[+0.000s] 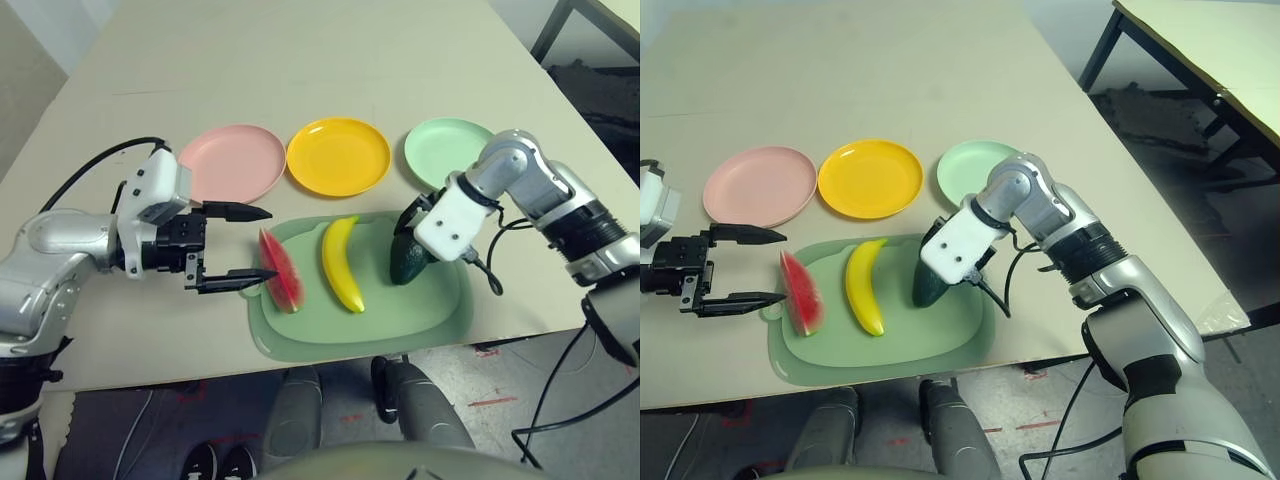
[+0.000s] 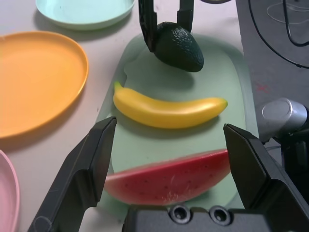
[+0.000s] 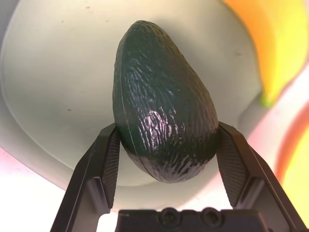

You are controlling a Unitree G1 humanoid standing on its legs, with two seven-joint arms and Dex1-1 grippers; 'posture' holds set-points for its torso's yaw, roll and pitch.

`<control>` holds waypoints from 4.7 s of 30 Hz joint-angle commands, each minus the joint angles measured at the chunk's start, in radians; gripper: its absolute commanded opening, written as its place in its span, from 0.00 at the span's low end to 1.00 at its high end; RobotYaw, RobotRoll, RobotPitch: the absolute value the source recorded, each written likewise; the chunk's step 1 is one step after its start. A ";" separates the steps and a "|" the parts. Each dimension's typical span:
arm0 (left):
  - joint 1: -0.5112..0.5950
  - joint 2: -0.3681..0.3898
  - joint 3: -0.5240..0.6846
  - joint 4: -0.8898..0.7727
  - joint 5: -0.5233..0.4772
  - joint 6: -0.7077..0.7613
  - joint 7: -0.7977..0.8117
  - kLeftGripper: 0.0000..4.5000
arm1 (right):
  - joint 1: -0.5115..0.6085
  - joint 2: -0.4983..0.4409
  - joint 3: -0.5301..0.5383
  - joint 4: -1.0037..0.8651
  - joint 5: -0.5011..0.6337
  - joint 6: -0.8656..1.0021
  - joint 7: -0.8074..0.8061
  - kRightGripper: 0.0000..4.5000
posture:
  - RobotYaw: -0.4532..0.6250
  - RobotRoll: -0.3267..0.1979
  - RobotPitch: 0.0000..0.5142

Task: Place the fruits into color-matched plates.

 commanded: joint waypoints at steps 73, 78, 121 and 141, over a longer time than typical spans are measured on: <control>-0.087 0.059 0.015 0.069 0.078 0.001 0.008 1.00 | -0.171 0.157 -0.099 0.202 -0.163 -0.148 -0.076 1.00 | 0.46 0.62 0.38; -0.066 0.107 0.043 0.067 0.056 0.025 -0.047 1.00 | -0.139 0.204 -0.032 0.160 -0.215 -0.249 -0.108 1.00 | 0.46 0.62 0.39; 0.020 0.130 0.104 -0.032 0.043 0.046 0.010 1.00 | -0.069 0.317 0.097 0.221 -0.242 -0.171 -0.002 0.37 | 0.54 0.62 0.40; -0.131 -0.001 0.035 -0.024 0.112 0.196 0.351 1.00 | -0.430 0.341 -0.050 0.713 -0.273 0.046 -0.421 0.37 | 0.51 0.62 0.38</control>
